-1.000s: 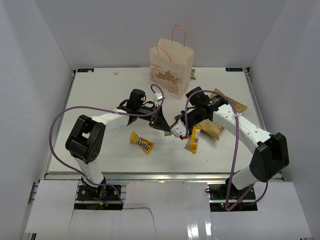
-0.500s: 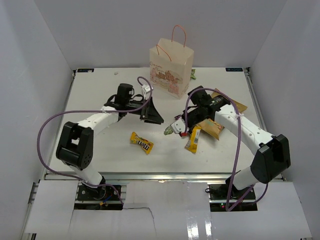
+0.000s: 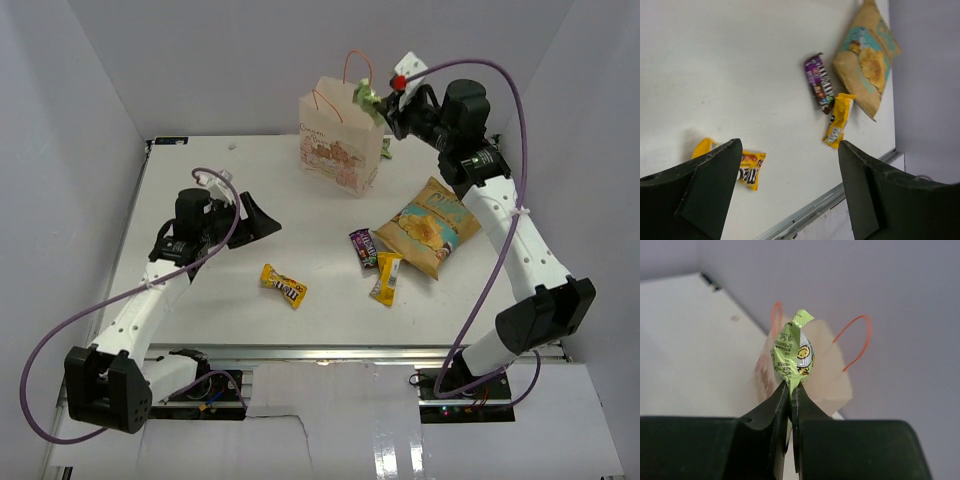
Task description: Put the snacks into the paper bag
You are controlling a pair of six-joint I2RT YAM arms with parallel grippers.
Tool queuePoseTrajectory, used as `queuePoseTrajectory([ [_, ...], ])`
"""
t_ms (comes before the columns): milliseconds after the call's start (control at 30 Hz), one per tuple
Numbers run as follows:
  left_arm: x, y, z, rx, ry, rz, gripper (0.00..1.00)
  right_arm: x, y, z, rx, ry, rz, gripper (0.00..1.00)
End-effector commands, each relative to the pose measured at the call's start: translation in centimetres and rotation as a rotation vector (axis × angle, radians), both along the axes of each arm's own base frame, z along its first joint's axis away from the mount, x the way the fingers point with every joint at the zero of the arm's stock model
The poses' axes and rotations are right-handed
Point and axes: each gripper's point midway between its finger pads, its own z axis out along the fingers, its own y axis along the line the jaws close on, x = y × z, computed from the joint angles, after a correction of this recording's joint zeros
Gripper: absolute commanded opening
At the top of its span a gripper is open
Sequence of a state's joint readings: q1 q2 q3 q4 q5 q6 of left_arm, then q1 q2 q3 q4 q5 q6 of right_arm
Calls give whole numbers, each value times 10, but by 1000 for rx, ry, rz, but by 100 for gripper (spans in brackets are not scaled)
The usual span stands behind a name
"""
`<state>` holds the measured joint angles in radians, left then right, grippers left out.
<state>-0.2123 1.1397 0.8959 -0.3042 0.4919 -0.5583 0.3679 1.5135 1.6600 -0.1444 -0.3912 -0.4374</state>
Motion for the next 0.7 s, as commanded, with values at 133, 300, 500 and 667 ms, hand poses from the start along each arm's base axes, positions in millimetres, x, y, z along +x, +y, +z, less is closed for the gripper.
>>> queuePoseTrajectory([
  [133,-13,31,-29,-190,126,391,89,105,-10,35,375,-22,-346,8],
  [300,-21,30,-51,-170,201,398,91,151,13,19,364,-51,-321,11],
  [500,-32,27,-81,-108,347,468,91,150,19,4,313,-47,-283,42],
  [667,-44,23,-116,52,515,594,91,111,4,17,268,-30,-194,79],
])
